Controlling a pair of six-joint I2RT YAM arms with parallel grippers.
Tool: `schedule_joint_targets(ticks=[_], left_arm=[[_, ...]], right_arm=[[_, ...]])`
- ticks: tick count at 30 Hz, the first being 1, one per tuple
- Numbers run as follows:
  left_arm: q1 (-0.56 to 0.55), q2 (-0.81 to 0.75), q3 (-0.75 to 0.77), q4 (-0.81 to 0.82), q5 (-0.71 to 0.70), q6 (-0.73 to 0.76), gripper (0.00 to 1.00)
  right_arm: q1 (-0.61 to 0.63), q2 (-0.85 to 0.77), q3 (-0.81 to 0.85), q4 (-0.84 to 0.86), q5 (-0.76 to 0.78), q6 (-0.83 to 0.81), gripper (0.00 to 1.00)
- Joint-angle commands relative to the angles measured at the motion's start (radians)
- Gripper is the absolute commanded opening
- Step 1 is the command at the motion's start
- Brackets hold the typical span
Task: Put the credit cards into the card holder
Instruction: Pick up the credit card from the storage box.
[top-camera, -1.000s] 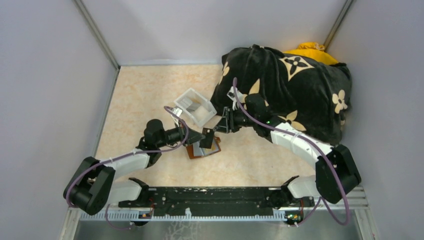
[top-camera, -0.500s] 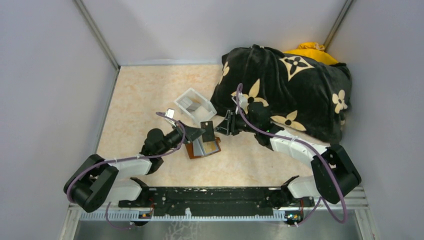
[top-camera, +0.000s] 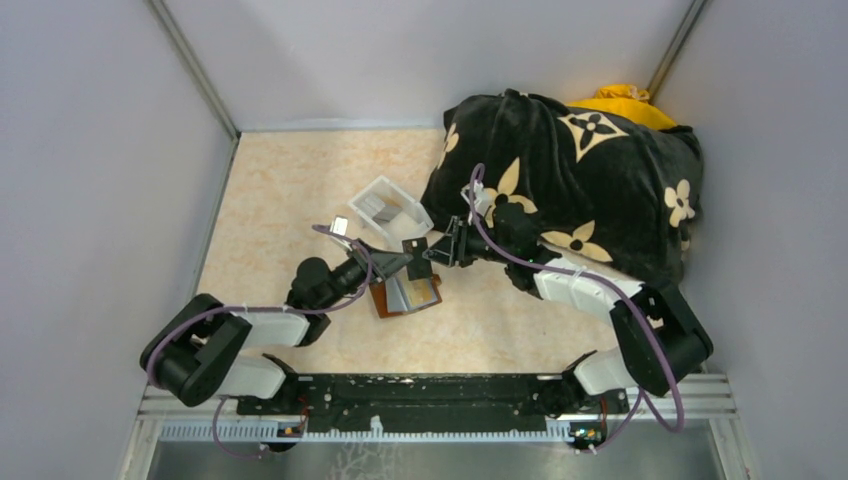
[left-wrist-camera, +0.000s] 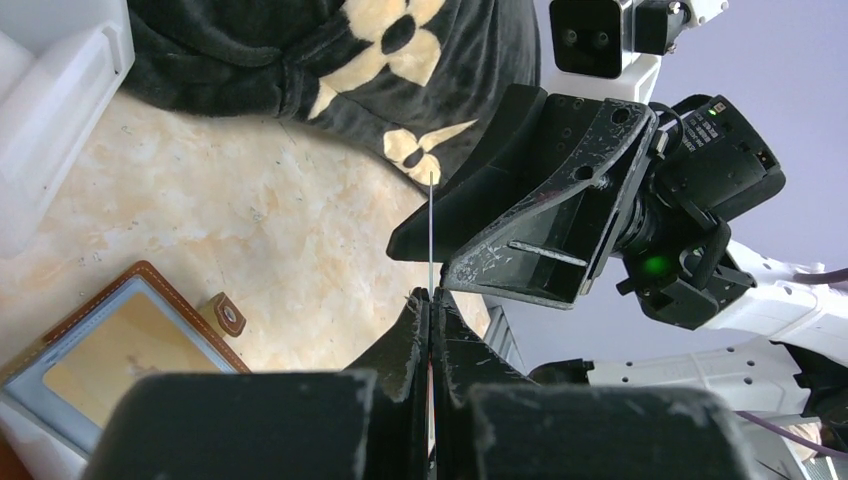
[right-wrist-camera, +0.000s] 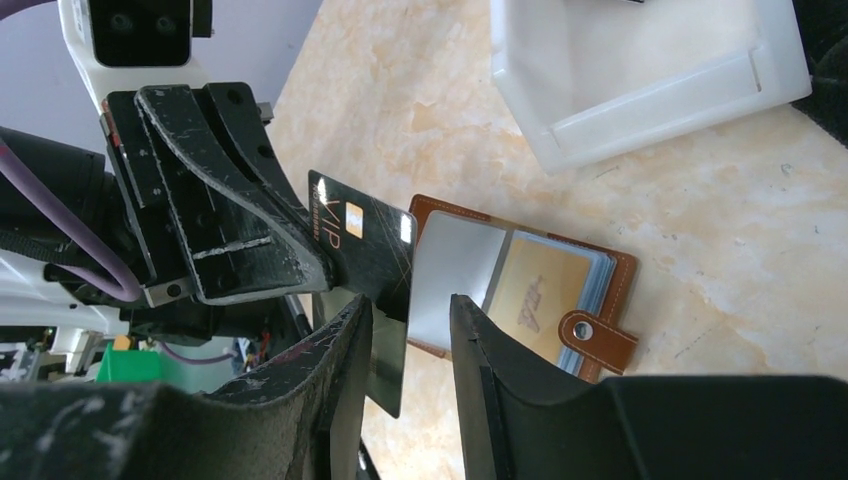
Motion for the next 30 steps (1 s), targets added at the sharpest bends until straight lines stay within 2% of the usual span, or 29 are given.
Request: schedule_joint_targets(ticks=[1, 5, 7, 9, 12, 14, 15, 16, 17, 18, 22, 26, 30], left_arm=[[-0.003, 0.023, 0.019, 0.089, 0.018, -0.027, 0.0], [-0.003, 0.038, 0.021, 0.1, 0.018, -0.034, 0.0], [-0.004, 0.045, 0.022, 0.103, 0.016, -0.035, 0.0], [-0.004, 0.056, 0.022, 0.118, 0.018, -0.041, 0.0], [-0.002, 0.086, 0.024, 0.149, 0.022, -0.055, 0.0], [0.002, 0.101, 0.026, 0.159, 0.03, -0.06, 0.01], [0.005, 0.103, 0.024, 0.147, 0.028, -0.067, 0.1], [0.008, 0.103, 0.02, 0.126, 0.022, -0.069, 0.24], [0.011, 0.099, 0.016, 0.102, 0.017, -0.064, 0.31], [0.012, 0.09, 0.013, 0.064, 0.01, -0.056, 0.33], [0.012, 0.028, 0.024, -0.123, -0.032, 0.011, 0.36], [0.01, -0.079, 0.059, -0.412, -0.136, 0.073, 0.39], [-0.011, -0.14, 0.094, -0.605, -0.233, 0.136, 0.4]], right_arm=[[-0.006, 0.014, -0.004, 0.108, -0.043, 0.017, 0.35], [-0.007, 0.038, -0.016, 0.177, -0.09, 0.057, 0.32], [-0.009, 0.052, -0.029, 0.231, -0.122, 0.089, 0.28], [-0.012, 0.068, -0.047, 0.293, -0.153, 0.133, 0.19], [-0.02, 0.097, -0.064, 0.385, -0.193, 0.192, 0.01], [-0.03, 0.103, -0.074, 0.439, -0.213, 0.223, 0.0], [-0.037, 0.1, -0.078, 0.451, -0.22, 0.235, 0.0], [-0.045, 0.093, -0.078, 0.45, -0.224, 0.239, 0.0], [-0.05, 0.083, -0.075, 0.432, -0.224, 0.234, 0.0], [-0.054, 0.071, -0.067, 0.402, -0.222, 0.218, 0.0], [-0.055, 0.016, -0.007, 0.14, -0.147, 0.083, 0.0], [-0.053, -0.017, 0.072, -0.121, -0.033, -0.049, 0.0], [-0.011, -0.008, 0.179, -0.348, 0.125, -0.166, 0.0]])
